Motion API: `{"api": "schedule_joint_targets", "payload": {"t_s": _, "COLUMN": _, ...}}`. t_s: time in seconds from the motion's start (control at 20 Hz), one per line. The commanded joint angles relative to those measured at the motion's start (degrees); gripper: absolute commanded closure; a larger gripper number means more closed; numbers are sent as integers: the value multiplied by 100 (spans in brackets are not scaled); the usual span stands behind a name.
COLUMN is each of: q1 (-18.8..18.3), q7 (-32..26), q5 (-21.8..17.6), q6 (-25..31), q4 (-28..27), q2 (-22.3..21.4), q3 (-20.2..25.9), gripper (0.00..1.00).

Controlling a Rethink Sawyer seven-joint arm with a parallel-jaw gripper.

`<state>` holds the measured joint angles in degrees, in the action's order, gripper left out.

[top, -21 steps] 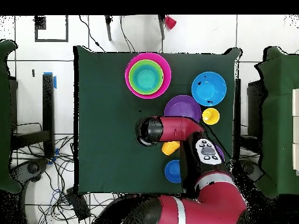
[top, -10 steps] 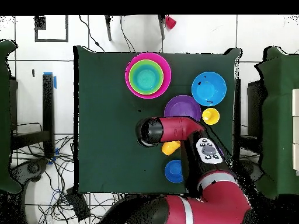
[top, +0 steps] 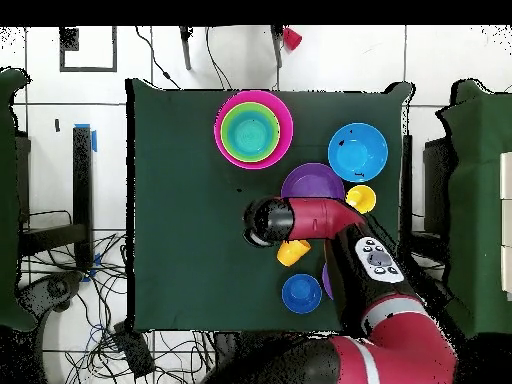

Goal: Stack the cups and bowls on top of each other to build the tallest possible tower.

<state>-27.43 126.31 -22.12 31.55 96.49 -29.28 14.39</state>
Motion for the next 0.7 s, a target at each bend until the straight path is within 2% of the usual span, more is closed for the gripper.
{"api": "schedule_joint_targets", "payload": {"t_s": 0.05, "q1": -274, "q7": -1659, "q5": -610, "q6": 557, "q4": -320, "q2": 318, "q3": 619, "gripper": 0}}
{"api": "schedule_joint_targets", "payload": {"t_s": 0.2, "q1": -353, "q7": -1680, "q5": -675, "q6": 588, "q4": -373, "q2": 392, "q3": 697, "gripper": 0}}
{"api": "schedule_joint_targets", "payload": {"t_s": 0.45, "q1": -456, "q7": -1829, "q5": -721, "q6": 972, "q4": -790, "q2": 591, "q3": 799, "gripper": 0}}
{"api": "schedule_joint_targets", "payload": {"t_s": 0.7, "q1": -452, "q7": -1685, "q5": -807, "q6": 892, "q4": -691, "q2": 539, "q3": 856, "gripper": 0}}
